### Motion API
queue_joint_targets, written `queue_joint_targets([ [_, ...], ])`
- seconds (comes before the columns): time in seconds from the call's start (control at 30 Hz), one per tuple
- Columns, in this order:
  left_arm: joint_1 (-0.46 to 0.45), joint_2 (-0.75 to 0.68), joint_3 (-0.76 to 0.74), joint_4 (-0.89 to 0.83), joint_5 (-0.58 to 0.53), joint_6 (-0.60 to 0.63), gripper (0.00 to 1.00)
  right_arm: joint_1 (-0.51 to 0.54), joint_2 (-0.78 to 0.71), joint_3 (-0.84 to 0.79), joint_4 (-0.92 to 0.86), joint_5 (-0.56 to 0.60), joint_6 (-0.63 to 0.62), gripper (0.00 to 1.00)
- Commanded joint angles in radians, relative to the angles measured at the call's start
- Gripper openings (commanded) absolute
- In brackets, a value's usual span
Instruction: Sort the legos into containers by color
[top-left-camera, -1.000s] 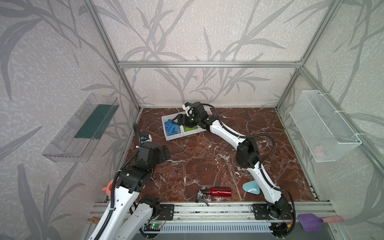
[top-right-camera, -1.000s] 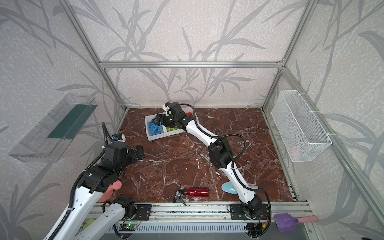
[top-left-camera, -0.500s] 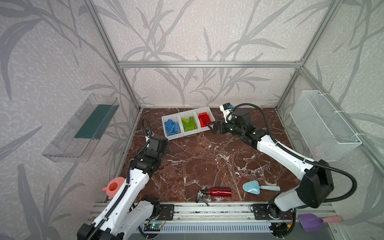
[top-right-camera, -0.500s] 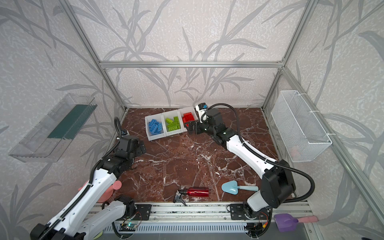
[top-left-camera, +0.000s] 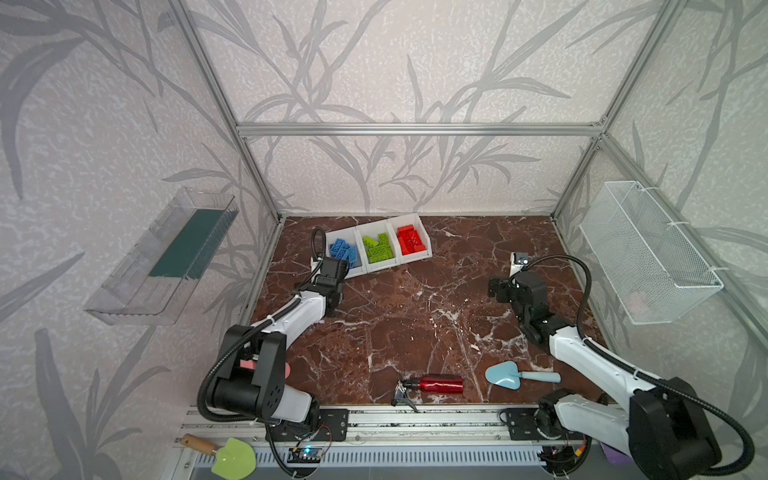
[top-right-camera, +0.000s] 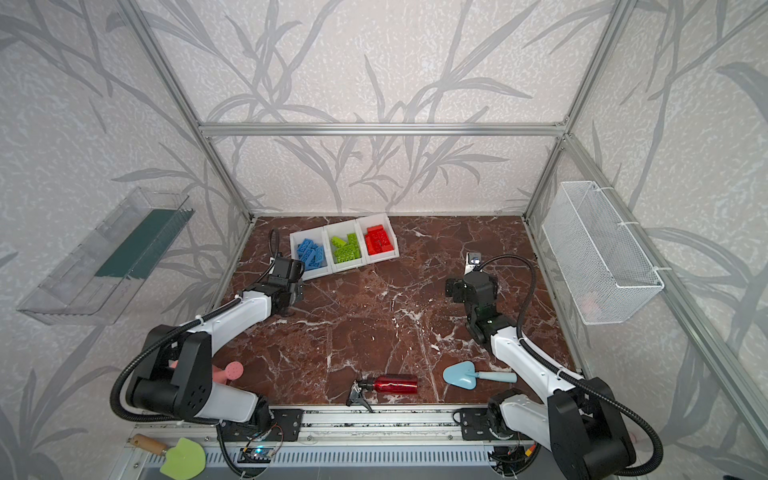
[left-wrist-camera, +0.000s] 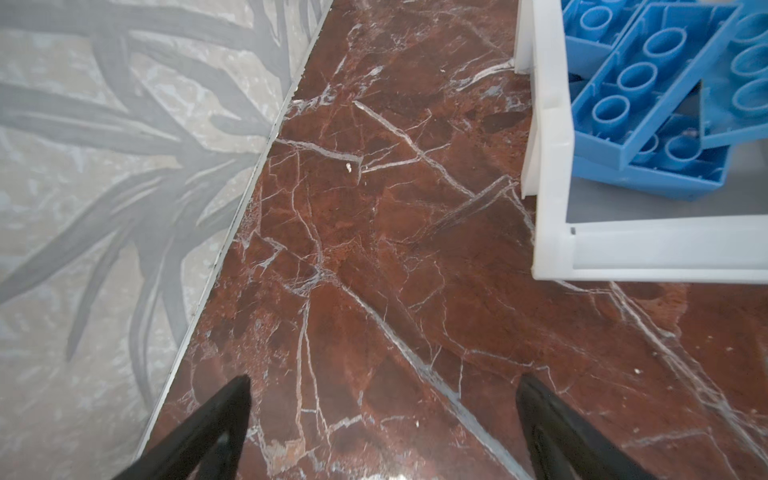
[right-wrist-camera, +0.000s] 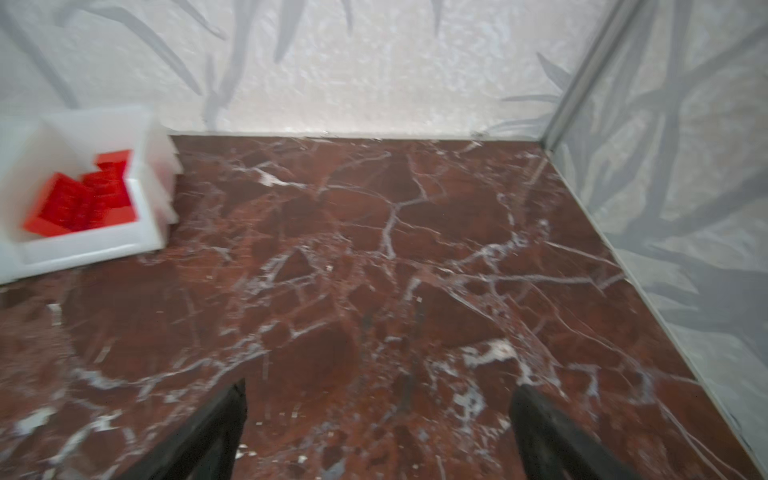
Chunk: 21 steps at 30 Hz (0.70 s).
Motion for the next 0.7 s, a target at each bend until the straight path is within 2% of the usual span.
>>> queue_joint_targets([
  [0.0,0.034,0.024,-0.029,0.171,0.024,0.080,0.99,-0.036,0.075,-0.047,0.110,0.086,-0.038,0.99],
  [0.1,0.070,0.047,-0.073,0.317,0.100,0.107,0.99,-0.050,0.164,-0.079,0.251,0.104,-0.075,0.99],
  [0.17,0.087,0.057,-0.084,0.390,0.142,0.129,0.98,-0.055,0.183,-0.060,0.257,0.087,-0.124,0.99],
  [0.3,0.124,0.067,-0.114,0.529,0.207,0.148,0.98,-0.089,0.279,-0.137,0.622,0.082,-0.151,1.00],
  [0.37,0.146,0.083,-0.140,0.611,0.212,0.144,0.98,-0.129,0.325,-0.132,0.623,-0.015,-0.122,0.99],
  [0.43,0.163,0.067,-0.163,0.631,0.245,0.134,0.98,-0.137,0.339,-0.139,0.655,-0.081,-0.140,0.99],
  [0.5,0.171,0.028,-0.237,0.730,0.259,0.127,0.99,-0.137,0.351,-0.169,0.681,-0.123,-0.156,0.99],
  [0.6,0.165,-0.007,-0.360,0.922,0.248,0.127,0.99,-0.137,0.455,-0.282,1.049,-0.110,-0.159,0.99],
  [0.63,0.160,0.013,-0.385,0.986,0.252,0.136,0.99,-0.138,0.467,-0.297,1.094,-0.114,-0.162,0.99],
  [0.67,0.156,0.043,-0.396,1.041,0.271,0.156,0.99,-0.138,0.437,-0.288,1.032,-0.116,-0.153,0.99],
])
